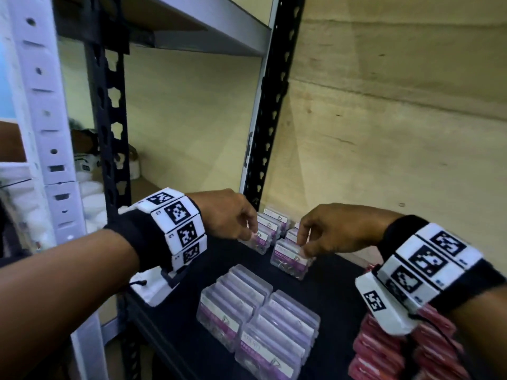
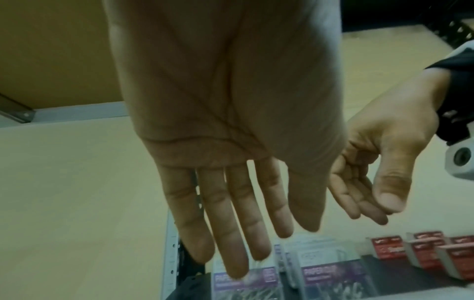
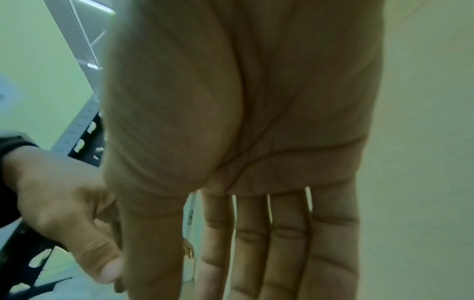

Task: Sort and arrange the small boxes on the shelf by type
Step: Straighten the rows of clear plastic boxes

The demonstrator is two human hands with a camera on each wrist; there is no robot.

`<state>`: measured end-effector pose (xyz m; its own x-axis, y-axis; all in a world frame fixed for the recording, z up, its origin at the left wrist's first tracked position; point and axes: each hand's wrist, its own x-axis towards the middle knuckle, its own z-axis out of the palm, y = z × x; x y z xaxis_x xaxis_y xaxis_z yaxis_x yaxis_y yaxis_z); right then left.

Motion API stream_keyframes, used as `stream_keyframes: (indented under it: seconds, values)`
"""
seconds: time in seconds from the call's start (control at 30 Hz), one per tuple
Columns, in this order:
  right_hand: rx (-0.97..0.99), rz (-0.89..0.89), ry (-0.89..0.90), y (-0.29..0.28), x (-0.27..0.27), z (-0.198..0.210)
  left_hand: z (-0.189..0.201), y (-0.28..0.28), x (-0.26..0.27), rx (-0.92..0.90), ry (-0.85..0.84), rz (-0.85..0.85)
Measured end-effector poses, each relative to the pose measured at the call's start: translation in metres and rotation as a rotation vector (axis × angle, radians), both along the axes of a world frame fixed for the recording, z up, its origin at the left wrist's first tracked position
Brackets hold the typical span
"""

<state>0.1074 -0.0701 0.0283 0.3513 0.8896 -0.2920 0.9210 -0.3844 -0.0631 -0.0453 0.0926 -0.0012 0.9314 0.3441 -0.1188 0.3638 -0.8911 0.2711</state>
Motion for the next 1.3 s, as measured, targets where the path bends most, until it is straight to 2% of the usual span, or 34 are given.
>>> stream_keyframes:
  seconds: [0.13, 0.4, 0.73, 1.3]
  values:
    - [0.001, -0.017, -0.032, 0.018, 0.014, -0.007, -0.005, 0.019, 0.02, 0.068, -0.032, 0.004]
    - [-0.059, -0.045, -0.019, 0.035, 0.02, -0.024, -0.017, 0.024, 0.045, 0.107, 0.083, -0.032]
    - [-0.072, -0.054, 0.014, 0.025, 0.007, -0.022, -0.005, 0.004, 0.039, 0.019, 0.142, -0.068]
    - [-0.052, -0.031, 0.063, -0.025, -0.026, -0.021, 0.009, -0.046, 0.009, 0.037, 0.241, -0.093]
